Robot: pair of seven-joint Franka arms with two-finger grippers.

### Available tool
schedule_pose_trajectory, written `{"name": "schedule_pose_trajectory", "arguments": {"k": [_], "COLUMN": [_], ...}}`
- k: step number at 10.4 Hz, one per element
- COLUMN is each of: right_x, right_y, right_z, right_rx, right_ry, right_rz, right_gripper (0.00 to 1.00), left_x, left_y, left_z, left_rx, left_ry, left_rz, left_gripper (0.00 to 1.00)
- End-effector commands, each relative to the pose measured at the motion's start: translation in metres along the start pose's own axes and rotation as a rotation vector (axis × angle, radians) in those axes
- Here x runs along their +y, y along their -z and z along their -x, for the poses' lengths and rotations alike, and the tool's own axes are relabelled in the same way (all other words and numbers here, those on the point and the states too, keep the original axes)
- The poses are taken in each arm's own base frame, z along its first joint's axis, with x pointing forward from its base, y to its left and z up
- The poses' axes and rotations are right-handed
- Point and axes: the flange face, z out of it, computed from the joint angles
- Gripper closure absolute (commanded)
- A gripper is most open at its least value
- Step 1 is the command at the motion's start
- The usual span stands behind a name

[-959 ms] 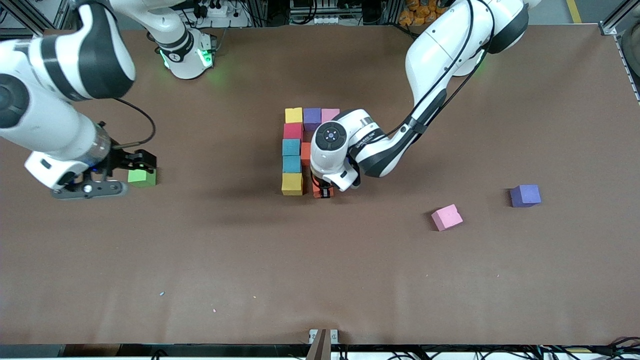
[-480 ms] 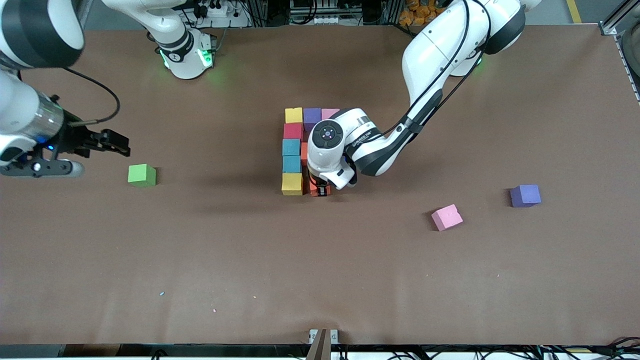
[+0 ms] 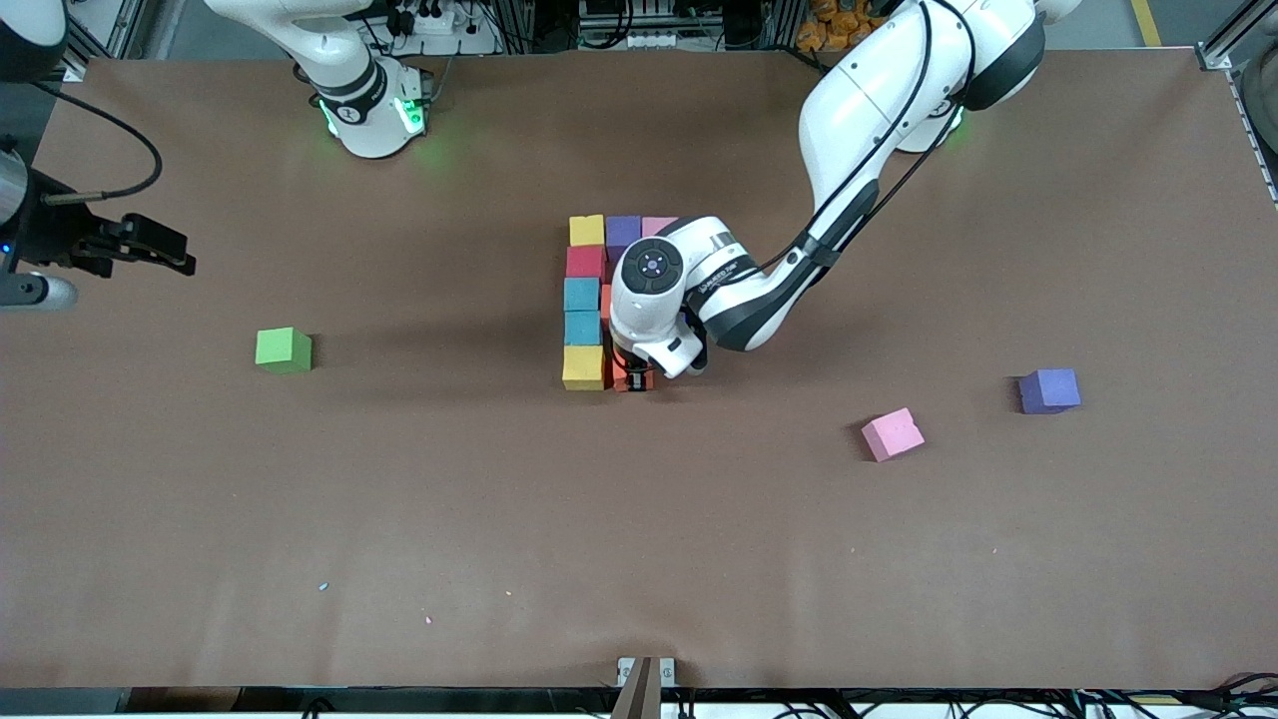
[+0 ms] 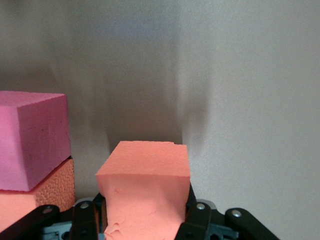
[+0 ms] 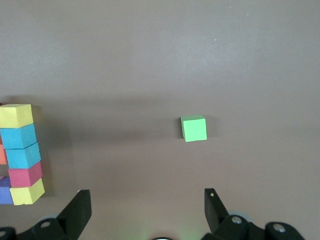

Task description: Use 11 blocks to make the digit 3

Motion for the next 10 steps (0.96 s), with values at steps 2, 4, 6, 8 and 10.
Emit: {"name": "schedule_pose_trajectory", "arguments": {"k": [2, 4, 6, 8, 10], "right_x": [0.004, 0.011, 0.007, -0.002, 0.000], "right_y": [0.014, 0.022, 0.032, 0.037, 0.033], "right_z": [0.008, 0.013, 0.023, 0.028, 0.025], "right_rx": [0.019, 0.035, 0.056, 0.060, 0.054], "right_ry": [0.006, 0.006, -0.014, -0.083, -0.091], "right_rz": [-0.023, -0.032, -0.037, -0.033, -0.024], "right_gripper": [0.00, 0.00, 0.00, 0.00, 0.00], "left_x": [0.004, 0.001, -0.001, -0.001, -0.002], "left_y": [-0.005, -0.006, -0.008, -0.008, -0.007], "left_z": [0.005, 0.009, 0.010, 0.010, 0.011], "left_rx": [-0.023, -0.025, -0.025, -0.025, -0.026], "left_ry": [-0.003, -0.013, -0.014, -0.022, -0.026], "left_rz": [-0.001, 0.001, -0.001, -0.001, -0.001], "left_gripper": [0.91, 0.91, 0.91, 0.91, 0.91]}}
